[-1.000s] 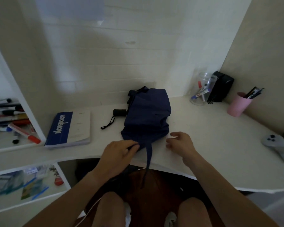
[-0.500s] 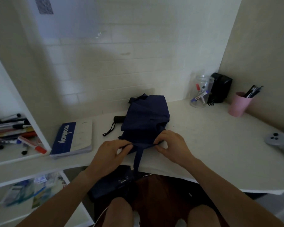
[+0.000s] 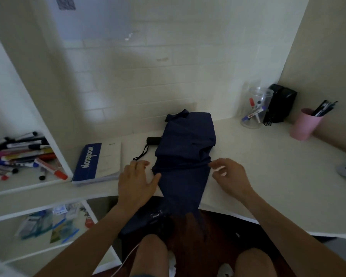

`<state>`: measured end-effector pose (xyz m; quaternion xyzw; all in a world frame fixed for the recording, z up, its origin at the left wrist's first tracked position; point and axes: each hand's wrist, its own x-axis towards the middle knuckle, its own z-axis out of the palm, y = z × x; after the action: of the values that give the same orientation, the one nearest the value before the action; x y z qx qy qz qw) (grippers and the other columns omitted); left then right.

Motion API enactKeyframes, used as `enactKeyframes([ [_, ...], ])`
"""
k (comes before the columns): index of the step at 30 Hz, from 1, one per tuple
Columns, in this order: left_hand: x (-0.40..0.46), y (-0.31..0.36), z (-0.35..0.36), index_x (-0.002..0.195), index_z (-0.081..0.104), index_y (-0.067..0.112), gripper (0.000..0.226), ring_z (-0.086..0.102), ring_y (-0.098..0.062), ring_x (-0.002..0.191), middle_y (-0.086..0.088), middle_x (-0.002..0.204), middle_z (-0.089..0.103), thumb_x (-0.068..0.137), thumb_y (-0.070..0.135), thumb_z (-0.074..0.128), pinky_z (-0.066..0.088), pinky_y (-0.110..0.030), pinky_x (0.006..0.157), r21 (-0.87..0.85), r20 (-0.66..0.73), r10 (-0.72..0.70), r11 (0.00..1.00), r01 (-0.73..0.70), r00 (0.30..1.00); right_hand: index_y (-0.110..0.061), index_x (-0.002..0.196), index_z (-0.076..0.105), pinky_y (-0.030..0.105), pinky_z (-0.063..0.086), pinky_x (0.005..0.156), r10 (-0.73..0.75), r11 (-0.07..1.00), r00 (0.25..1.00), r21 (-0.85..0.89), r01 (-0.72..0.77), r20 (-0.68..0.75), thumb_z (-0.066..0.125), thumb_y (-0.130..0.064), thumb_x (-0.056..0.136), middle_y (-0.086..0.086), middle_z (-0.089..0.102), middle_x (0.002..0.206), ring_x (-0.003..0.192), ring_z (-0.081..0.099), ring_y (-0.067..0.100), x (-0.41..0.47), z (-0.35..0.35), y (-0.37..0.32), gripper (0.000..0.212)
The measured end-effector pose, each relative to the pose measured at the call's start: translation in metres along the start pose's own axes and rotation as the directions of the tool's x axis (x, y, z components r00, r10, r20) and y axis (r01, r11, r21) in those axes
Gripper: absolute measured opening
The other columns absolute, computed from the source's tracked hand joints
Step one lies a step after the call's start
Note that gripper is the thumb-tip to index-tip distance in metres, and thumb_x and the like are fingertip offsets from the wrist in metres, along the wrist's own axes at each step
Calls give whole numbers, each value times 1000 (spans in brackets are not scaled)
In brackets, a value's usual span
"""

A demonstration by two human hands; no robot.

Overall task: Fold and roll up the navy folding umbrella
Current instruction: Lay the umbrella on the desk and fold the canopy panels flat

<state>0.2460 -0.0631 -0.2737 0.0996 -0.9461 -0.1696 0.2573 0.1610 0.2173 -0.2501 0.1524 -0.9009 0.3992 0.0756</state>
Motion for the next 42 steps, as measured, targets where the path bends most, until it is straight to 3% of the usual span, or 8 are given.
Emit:
enactKeyframes([
  [5,25,5,15,121,70,22,52,62,-28,115,-2,122,71,84,58,68,50,-43,99,-194,252,-241,936,293,937,-12,127,62,36,53,90,350,933,933,60,-355,82,80,-41,80,2,68,99,99,66,24,24,11,-4,58],
  [9,35,8,19,118,70,15,40,67,-22,104,-4,118,73,82,28,81,54,-39,92,-274,270,-191,924,266,944,-11,126,63,25,45,74,317,948,942,-54,-313,112,85,-20,74,2,67,90,83,60,16,30,13,-6,56],
  [14,57,7,12,135,58,28,74,51,-16,116,3,126,55,71,50,86,44,-35,100,-458,262,-168,845,276,950,-18,121,64,28,47,80,143,989,989,-27,-144,-26,89,-27,69,2,63,109,90,60,18,48,1,-19,59],
  [20,79,26,-5,92,78,28,6,71,-14,96,7,97,76,86,28,80,54,-24,85,-699,183,-105,686,204,978,-19,92,78,29,54,82,33,999,999,43,-34,20,84,-17,76,-11,70,87,73,62,7,65,-2,-40,18],
  [23,83,29,-14,90,79,17,13,72,-10,85,4,87,78,91,30,75,56,-21,77,-729,100,-125,666,158,987,-17,84,78,24,54,74,78,960,996,273,-63,-45,81,-13,80,-5,76,81,73,70,8,68,-11,-39,6],
  [31,89,57,-39,101,72,9,20,69,-14,82,-3,92,75,101,27,62,56,-29,77,-920,286,-153,234,316,946,-33,97,63,11,45,59,-133,961,991,244,127,7,90,-16,69,-11,73,89,61,60,3,56,-6,-48,42],
  [36,74,50,-52,95,70,12,6,67,-19,91,-7,99,72,93,17,72,55,-33,82,-911,315,-110,245,333,943,-20,101,70,16,43,57,-160,905,987,393,160,-33,91,-7,67,1,73,78,54,48,5,35,-28,-44,43],
  [42,41,50,-38,125,47,20,50,76,-27,89,-18,101,76,86,24,79,61,-36,73,-863,386,-125,301,405,914,-18,109,71,29,55,67,-69,884,998,464,54,15,89,-8,70,5,72,97,63,58,12,4,-19,-35,44],
])
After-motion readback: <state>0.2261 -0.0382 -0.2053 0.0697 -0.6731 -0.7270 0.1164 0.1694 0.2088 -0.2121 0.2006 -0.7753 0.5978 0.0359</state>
